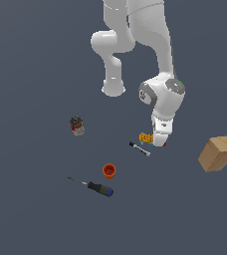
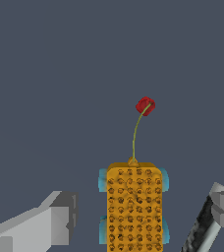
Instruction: Pick up a designated object from a clutter of objects.
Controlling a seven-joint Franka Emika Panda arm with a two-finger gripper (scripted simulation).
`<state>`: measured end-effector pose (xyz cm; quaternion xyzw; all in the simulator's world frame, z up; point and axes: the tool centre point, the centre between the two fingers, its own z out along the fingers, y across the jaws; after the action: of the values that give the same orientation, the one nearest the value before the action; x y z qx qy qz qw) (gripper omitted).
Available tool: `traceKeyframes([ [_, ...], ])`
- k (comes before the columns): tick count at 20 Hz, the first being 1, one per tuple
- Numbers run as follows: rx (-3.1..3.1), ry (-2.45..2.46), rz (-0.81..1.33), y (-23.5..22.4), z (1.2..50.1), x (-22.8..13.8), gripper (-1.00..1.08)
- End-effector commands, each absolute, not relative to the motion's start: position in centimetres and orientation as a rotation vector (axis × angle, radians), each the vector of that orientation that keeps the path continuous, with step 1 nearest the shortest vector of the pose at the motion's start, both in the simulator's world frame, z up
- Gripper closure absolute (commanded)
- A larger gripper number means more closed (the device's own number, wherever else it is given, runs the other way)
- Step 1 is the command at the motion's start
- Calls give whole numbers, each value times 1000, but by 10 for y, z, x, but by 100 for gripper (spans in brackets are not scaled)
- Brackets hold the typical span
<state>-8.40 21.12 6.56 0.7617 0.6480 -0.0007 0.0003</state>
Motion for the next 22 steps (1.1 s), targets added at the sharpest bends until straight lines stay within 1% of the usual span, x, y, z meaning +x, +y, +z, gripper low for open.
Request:
traceKeyframes([
  [1, 2393, 2035, -2, 211, 63, -84, -92],
  [11, 2387, 2042, -1, 211, 26, -85, -92],
  [17, 2386, 2043, -1, 212, 16, -85, -92],
  [18, 2386, 2043, -1, 212, 16, -85, 108],
  [22, 2386, 2043, -1, 212, 16, -85, 108],
])
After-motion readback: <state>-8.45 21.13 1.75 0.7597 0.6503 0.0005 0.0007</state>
